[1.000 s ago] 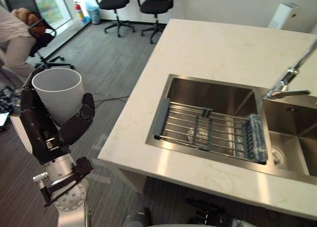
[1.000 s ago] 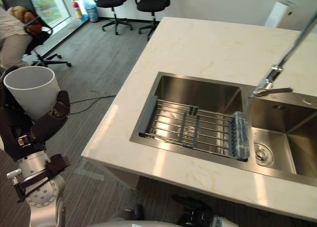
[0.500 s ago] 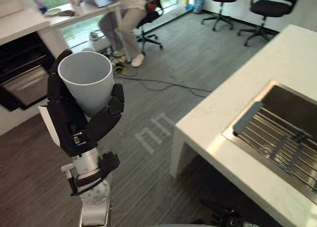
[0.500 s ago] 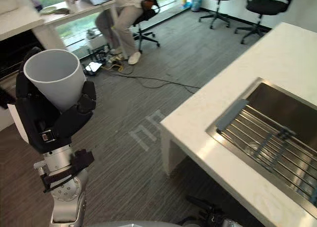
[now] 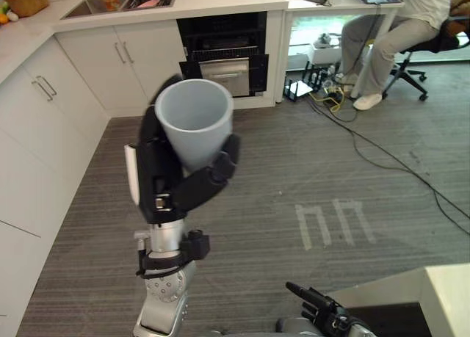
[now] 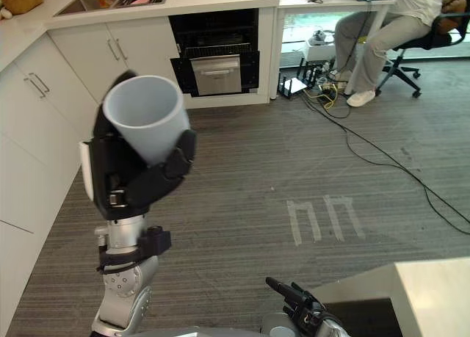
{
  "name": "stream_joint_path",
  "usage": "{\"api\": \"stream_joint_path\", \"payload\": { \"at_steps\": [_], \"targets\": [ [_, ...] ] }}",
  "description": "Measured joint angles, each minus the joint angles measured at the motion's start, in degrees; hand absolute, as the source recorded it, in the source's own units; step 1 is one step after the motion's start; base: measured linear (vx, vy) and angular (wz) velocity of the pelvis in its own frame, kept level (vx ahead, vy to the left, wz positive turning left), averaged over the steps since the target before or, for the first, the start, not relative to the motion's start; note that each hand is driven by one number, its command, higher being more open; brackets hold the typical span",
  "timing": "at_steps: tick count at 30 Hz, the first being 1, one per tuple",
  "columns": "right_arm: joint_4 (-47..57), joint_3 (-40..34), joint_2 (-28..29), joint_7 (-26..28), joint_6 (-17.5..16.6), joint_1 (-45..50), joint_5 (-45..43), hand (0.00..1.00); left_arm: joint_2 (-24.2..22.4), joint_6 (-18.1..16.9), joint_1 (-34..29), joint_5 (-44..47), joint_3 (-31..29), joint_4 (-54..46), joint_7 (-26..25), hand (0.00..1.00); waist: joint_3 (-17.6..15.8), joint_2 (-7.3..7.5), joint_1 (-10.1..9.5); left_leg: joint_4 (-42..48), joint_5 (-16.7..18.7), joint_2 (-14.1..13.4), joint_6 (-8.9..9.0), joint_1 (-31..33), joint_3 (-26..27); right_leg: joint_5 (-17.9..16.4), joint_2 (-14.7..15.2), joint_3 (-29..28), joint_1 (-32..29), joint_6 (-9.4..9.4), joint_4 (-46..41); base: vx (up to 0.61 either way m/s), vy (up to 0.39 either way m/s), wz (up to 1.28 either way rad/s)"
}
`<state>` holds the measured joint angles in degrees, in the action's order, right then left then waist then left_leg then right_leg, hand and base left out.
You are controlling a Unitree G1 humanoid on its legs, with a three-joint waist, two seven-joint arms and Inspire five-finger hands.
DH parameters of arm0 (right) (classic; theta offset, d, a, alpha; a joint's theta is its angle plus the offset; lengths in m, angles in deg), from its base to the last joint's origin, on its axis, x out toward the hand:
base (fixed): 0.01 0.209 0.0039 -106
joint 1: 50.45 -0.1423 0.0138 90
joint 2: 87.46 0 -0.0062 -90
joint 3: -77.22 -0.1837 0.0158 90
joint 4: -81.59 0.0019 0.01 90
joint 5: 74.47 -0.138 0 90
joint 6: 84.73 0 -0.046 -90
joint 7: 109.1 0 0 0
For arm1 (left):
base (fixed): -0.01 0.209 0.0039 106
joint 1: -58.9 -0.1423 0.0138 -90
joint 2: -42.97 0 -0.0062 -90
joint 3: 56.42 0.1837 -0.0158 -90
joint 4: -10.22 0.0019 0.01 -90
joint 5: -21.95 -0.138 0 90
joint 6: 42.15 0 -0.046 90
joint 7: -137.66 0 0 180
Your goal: Walk over to the sink, pick up the cup, carry it to the dishwasher, place the cup inside the dishwasher, then close the dishwasher door
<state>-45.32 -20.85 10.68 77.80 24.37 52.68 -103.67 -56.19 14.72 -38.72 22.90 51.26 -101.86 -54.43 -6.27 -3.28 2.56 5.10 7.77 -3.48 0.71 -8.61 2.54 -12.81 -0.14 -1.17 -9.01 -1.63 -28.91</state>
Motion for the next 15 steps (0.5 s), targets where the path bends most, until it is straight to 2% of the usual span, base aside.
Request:
{"api": "stream_joint_path", "payload": {
  "at_steps": [1, 2, 3, 4, 8, 12, 15],
  "targets": [
    [0.6, 0.9, 0.9, -0.1, -0.7, 1.0, 0.0, 1.0, 0.0, 0.0, 0.9, 0.2, -0.1, -0.3, 1.0, 0.0, 1.4, 2.09, -0.18, 0.0, 0.5, 0.6, 0.85, 0.0, -0.5, 2.6, 0.3, -0.6, 1.1, 0.45, 8.0, 0.2, -0.106, 0.75],
    [0.4, 1.5, 1.1, -0.1, -1.4, 1.1, 0.1, 1.0, -0.6, -0.6, 1.8, 0.3, -0.3, -0.2, 1.5, 0.0, 1.2, 2.17, -0.24, 0.3, 2.3, 0.4, 1.59, -0.7, -0.5, 4.0, 0.4, 0.9, 2.1, 1.78, 9.9, 0.18, -0.063, 0.55],
    [0.3, 1.4, 1.0, -0.2, -1.6, 1.2, 0.2, 1.0, -1.1, -0.1, 1.9, 0.4, -0.1, -0.4, 1.9, 0.0, 1.4, 1.66, -0.13, 0.6, 3.0, -0.6, 1.47, -0.9, 0.0, 4.2, 0.0, 2.1, 3.0, 1.83, 10.0, 0.14, -0.047, 0.35],
    [1.7, 1.7, 3.7, -0.9, -5.8, 4.2, -1.1, 1.0, -0.4, 2.4, 0.7, 10.9, 1.0, -1.9, 9.9, 0.0, 5.6, 4.46, -0.82, 2.4, 4.1, 0.2, 0.76, 0.0, 5.8, 4.3, 0.7, -0.3, 2.8, 1.13, 8.9, 0.05, -0.007, 0.16],
    [1.6, 1.7, 3.7, -0.9, -5.8, 4.3, -1.1, 1.0, -0.5, 2.4, 0.7, 10.9, 0.8, -1.8, 9.9, 0.0, 5.6, 4.44, -0.51, 2.4, 4.1, 0.2, 0.76, 0.1, 5.9, 4.4, 0.6, -0.3, 2.8, 1.06, 9.6, 0.0, 0.0, 0.0],
    [1.3, 1.9, 3.7, -0.3, -5.6, 4.4, -0.9, 1.0, -2.5, 2.1, 0.5, 10.9, -0.9, 1.2, 8.4, 0.0, 6.8, 4.12, -0.08, 2.2, 3.7, -1.2, 0.95, 1.1, 6.7, 6.4, -0.2, 0.8, 3.2, 1.34, 13.9, 0.02, -0.005, -0.09],
    [-0.3, 2.0, 3.3, 1.5, -5.4, 4.0, 0.5, 1.0, -4.9, 2.1, -0.9, 10.8, -4.4, 4.9, 1.7, 0.0, 6.8, 4.07, -0.12, 2.1, 3.4, -2.4, 1.5, 0.8, 7.3, 8.0, -0.2, 4.1, 4.9, 1.64, 17.8, 0.04, -0.015, 0.0]
  ]
}}
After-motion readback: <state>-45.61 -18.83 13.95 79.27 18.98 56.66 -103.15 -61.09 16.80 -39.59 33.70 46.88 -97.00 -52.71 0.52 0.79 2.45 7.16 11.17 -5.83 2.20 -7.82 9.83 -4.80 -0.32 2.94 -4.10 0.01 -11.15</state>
